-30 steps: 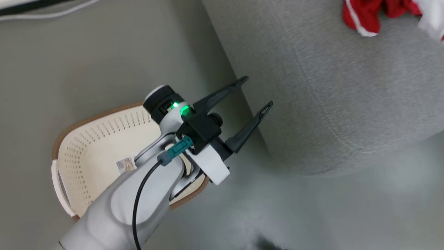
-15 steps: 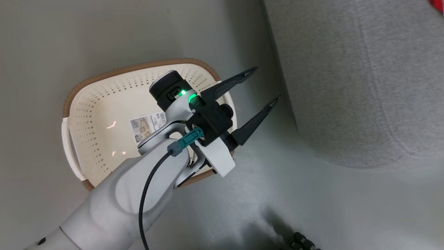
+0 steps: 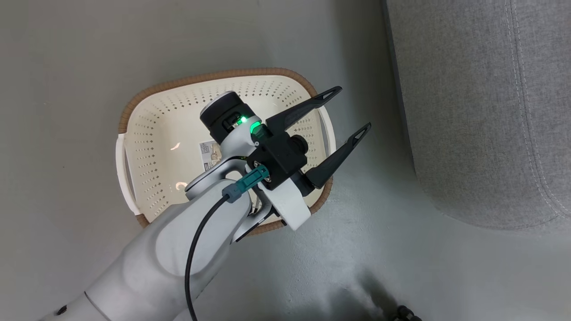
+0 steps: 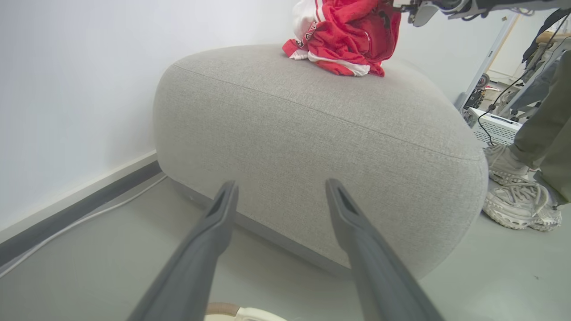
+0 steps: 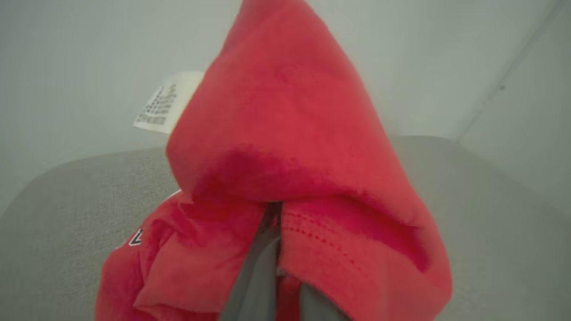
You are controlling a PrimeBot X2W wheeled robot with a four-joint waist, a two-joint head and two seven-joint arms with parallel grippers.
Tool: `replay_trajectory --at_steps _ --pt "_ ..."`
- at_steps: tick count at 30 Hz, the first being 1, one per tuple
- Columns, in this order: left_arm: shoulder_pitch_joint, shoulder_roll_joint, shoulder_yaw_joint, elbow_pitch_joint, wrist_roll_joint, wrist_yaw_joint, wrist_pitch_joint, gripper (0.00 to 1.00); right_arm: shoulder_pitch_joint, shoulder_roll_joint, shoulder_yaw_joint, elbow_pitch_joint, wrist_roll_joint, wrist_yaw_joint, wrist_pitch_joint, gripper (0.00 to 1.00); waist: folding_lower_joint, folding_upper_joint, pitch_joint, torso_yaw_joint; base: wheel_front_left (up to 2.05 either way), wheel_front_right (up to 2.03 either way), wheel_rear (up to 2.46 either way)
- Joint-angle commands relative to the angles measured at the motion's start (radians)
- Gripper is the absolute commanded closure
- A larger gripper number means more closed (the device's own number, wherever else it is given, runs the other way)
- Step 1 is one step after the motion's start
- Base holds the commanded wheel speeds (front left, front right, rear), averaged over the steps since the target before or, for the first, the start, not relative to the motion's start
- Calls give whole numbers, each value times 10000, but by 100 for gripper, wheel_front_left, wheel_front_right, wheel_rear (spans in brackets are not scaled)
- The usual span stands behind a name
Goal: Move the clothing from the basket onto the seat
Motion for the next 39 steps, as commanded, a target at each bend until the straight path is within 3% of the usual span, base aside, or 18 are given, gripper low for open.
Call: replay_trajectory --at_steps 1,2,3,10,21,39 --pt "106 -40 244 -292 -77 -73 -47 0 519 -260 116 -145 108 12 -51 71 -2 0 -133 68 0 0 0" --pt "169 -51 302 -292 -82 -73 -47 0 730 -184 145 -133 246 12 -51 22 -2 0 -194 80 0 0 0" --pt "225 -60 347 -293 -86 -73 -47 0 945 -112 197 -129 376 12 -51 0 -2 0 -259 92 0 0 0" --pt "624 -145 602 -243 -94 -73 -47 0 2613 298 1188 -699 1310 12 -51 0 -2 0 -932 205 0 0 0" --pt "1641 -313 1440 -221 -137 -73 -47 0 4241 625 2094 -2193 1558 12 -51 0 -2 0 -2174 485 0 0 0" --pt "4255 -732 5359 51 344 -73 -47 0 5891 1702 2855 -4710 854 12 -51 0 -2 0 -4776 1883 0 0 0"
